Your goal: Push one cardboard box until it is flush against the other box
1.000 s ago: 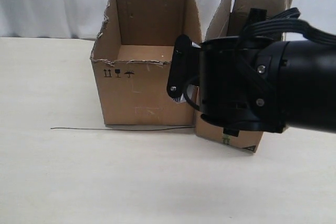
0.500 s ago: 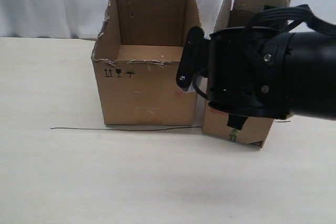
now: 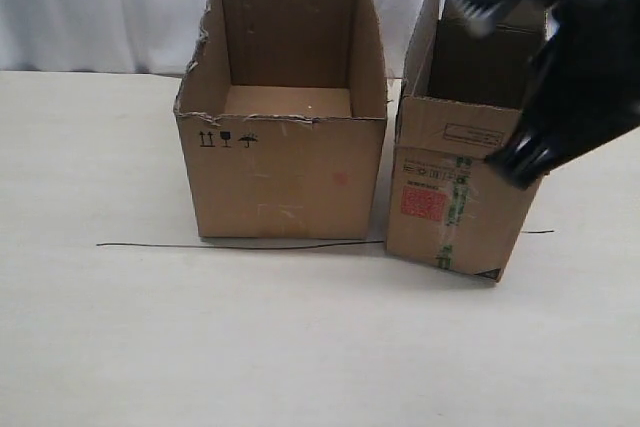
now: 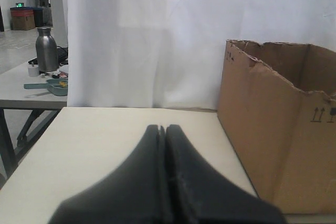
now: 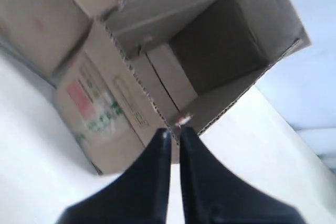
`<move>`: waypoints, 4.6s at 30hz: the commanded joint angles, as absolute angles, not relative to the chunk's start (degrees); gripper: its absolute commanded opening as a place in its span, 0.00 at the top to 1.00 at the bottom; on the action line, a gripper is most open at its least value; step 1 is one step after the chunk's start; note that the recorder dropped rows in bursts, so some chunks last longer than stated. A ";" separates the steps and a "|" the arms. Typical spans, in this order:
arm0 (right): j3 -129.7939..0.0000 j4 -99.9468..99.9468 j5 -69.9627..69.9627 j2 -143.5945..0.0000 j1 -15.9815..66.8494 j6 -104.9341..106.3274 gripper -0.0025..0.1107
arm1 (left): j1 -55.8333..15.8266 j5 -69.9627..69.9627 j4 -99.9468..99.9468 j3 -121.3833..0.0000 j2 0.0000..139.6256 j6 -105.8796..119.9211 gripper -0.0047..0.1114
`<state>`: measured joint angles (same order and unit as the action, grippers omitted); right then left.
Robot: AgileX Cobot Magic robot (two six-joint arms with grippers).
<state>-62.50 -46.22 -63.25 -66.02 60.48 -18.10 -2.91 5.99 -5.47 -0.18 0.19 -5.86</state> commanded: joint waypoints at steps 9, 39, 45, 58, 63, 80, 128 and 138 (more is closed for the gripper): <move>-46.18 -64.49 -58.27 -35.88 51.29 -60.17 0.93 | -3.33 5.71 -5.31 0.00 0.00 -5.81 0.96; -29.69 -57.27 25.84 -80.26 -15.89 -72.09 0.93 | -3.33 5.44 -5.49 0.00 0.00 -5.81 0.96; -35.39 -56.35 42.05 -98.27 -19.33 -74.50 0.93 | -3.33 5.44 -5.49 0.00 0.00 -5.81 0.96; -56.39 -60.36 62.83 -130.50 -19.19 -85.17 0.93 | -3.33 5.62 -5.36 0.00 0.00 -5.81 0.96; -61.63 -67.17 65.51 -131.54 -19.19 -88.17 0.93 | -3.33 5.62 -5.36 0.00 0.00 -5.81 0.96; -59.86 -80.29 69.96 -131.14 -19.19 -87.93 0.93 | -3.33 5.37 -5.50 0.00 0.00 -5.81 0.96; -39.22 -72.71 66.94 -102.94 -18.43 -71.32 0.93 | -3.33 5.61 -5.35 0.00 0.00 -5.81 0.96; -22.20 -72.85 52.44 -77.15 -18.08 -68.08 0.93 | -3.33 5.61 -5.35 0.00 0.00 -5.81 0.96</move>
